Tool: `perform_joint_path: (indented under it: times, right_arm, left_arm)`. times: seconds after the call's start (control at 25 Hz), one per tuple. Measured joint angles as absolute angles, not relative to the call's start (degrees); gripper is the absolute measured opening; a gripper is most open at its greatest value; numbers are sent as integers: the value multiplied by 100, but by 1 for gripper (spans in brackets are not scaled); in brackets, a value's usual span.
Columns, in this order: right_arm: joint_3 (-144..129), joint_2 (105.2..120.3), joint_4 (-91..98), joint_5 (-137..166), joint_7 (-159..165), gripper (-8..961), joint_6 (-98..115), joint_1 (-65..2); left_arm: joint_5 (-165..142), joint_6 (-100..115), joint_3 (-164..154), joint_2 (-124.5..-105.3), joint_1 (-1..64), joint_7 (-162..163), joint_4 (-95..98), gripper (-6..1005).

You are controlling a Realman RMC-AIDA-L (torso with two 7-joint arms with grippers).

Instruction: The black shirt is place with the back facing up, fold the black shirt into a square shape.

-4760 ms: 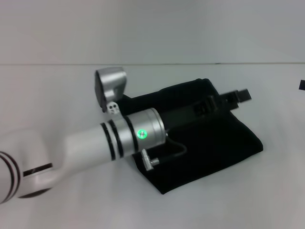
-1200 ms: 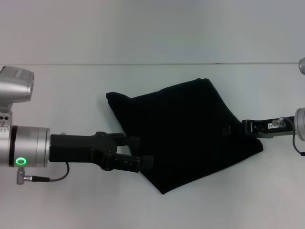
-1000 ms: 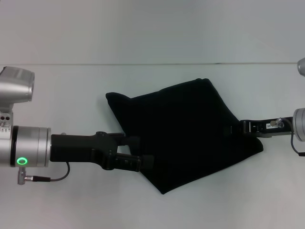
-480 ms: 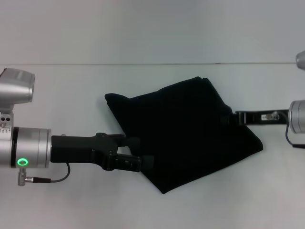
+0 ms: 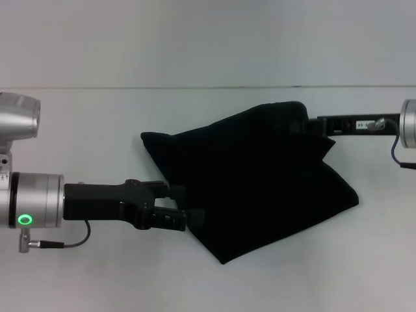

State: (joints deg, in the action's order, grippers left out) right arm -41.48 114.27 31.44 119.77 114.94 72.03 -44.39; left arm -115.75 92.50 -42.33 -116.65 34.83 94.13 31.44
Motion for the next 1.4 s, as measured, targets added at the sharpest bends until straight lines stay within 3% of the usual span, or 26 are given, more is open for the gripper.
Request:
perform_joint_path:
  times: [0.72, 1.4]
  right_arm:
    - [-4189, 11316, 3847, 11879, 11770, 53, 7664, -4426]
    - [-4185, 11269, 3599, 12227, 11775, 55, 7379, -3766]
  left_arm:
    - [-11562, 9239, -4228, -11669, 3480, 9427, 3123, 952]
    - [-11511, 8929, -4227, -11722, 3580, 9678, 3100, 952]
